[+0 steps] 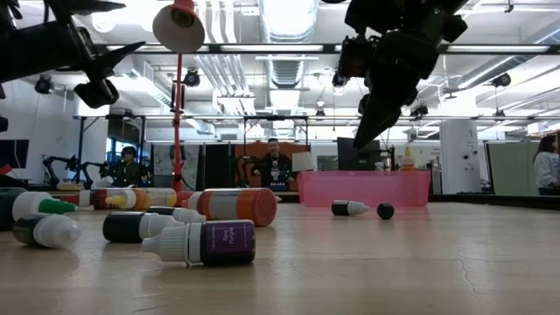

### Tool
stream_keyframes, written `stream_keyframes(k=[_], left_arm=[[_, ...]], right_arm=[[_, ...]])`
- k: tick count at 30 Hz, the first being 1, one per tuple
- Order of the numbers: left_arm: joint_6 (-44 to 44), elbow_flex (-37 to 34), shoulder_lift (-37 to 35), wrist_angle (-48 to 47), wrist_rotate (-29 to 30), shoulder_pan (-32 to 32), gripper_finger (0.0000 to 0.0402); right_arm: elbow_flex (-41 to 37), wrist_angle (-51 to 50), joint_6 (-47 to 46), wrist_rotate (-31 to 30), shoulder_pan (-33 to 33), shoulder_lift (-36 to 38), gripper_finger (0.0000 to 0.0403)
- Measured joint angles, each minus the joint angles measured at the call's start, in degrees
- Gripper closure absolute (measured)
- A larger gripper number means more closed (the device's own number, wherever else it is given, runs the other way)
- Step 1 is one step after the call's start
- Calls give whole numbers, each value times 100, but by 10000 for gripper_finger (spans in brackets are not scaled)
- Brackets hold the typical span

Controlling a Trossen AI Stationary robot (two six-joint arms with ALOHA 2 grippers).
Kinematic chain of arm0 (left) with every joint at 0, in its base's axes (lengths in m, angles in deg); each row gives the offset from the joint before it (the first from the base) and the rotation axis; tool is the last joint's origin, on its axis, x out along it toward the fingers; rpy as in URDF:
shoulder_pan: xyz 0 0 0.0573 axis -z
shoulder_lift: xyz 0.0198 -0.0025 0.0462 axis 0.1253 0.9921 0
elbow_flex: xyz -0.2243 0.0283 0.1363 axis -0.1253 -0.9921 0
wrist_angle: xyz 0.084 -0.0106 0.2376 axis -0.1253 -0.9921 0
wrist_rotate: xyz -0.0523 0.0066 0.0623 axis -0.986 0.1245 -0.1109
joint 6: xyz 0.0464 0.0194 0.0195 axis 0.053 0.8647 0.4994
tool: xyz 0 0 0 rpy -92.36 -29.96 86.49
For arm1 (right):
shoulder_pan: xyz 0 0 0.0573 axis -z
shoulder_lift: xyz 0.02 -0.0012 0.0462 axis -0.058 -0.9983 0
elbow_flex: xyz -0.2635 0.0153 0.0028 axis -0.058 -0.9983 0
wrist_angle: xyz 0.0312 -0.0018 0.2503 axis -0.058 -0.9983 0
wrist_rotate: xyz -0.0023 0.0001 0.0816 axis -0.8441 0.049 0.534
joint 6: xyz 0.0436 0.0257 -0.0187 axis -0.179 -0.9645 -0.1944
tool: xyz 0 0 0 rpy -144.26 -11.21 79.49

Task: Pick & Place food coloring
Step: Put the small blue food coloring bottle into the red bin

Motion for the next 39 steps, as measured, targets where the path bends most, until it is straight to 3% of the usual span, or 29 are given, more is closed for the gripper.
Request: stream_keyframes(k=[4, 22, 32, 39], left_arm=[[-282, 0, 0, 128, 391, -2, 182], [-484, 0, 9, 111, 525, -1, 182], [-381, 0, 11, 41, 586, 0, 182], [-379, 0, 11, -344, 586, 0, 182]], right_arm=[[-2, 105, -180, 3, 0, 0, 174], [-2, 93, -314, -2, -2, 2, 174], [-4, 82, 891, 11, -15, -2, 174], [-82, 32, 2624, 184, -13, -4, 174]])
